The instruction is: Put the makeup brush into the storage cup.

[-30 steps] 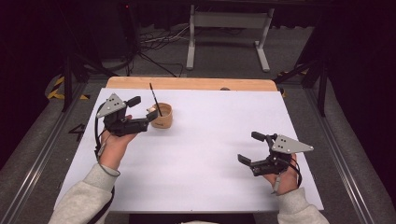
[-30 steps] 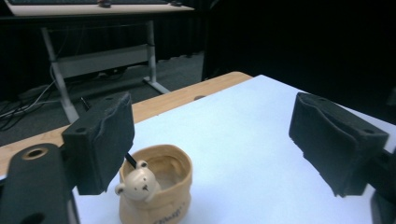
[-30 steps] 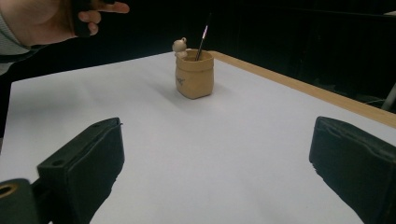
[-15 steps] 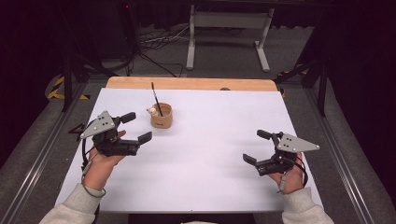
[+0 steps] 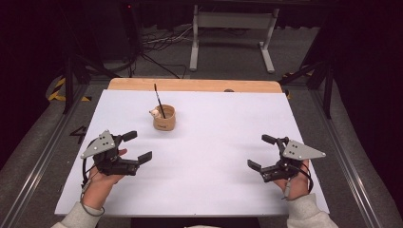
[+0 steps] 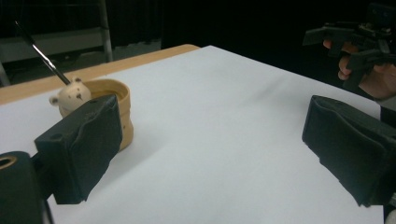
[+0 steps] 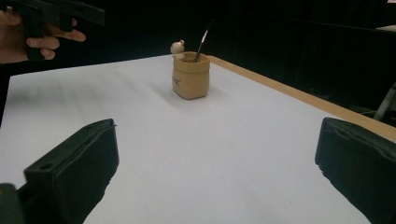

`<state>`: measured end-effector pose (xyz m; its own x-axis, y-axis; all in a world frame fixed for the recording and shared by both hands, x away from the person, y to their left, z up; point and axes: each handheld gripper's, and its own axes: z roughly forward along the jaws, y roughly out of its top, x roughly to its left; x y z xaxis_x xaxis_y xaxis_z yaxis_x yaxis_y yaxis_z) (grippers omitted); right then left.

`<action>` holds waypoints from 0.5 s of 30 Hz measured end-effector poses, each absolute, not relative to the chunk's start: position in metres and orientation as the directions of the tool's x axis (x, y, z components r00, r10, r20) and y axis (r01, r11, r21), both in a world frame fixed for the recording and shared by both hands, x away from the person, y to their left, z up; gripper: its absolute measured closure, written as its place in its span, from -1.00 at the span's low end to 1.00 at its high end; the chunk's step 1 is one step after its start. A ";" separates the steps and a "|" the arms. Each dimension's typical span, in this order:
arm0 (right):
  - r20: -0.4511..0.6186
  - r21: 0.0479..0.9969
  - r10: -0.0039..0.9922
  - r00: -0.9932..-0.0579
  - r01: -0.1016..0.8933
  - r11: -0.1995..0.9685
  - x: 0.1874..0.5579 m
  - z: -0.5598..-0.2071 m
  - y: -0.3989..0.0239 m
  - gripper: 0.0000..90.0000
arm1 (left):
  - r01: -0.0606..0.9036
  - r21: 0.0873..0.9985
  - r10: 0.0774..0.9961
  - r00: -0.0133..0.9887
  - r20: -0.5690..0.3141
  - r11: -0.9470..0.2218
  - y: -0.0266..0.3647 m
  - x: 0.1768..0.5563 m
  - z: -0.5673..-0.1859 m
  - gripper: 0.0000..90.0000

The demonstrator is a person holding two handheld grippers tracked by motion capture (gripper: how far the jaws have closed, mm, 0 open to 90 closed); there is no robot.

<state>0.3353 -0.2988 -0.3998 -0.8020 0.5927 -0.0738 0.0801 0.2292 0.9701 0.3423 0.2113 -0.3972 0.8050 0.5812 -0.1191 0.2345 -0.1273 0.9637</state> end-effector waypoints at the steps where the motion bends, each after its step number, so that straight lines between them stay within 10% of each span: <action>1: -0.072 0.971 0.594 -0.801 0.079 0.224 0.335 -0.401 -0.299 -1.00 | 0.238 0.963 0.583 0.804 -0.122 -0.127 0.211 0.342 -0.401 -0.88; 15: -0.064 0.983 0.599 -0.799 0.052 0.174 0.329 -0.415 -0.296 -1.00 | 0.270 0.959 0.593 0.788 -0.168 -0.087 0.210 0.334 -0.438 -0.92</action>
<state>0.3286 -0.2960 -0.4155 -0.7985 0.5986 -0.0638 0.0517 0.1738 0.9834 0.3343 0.2101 -0.4375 0.7878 0.5925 -0.1682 0.2701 -0.0870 0.9589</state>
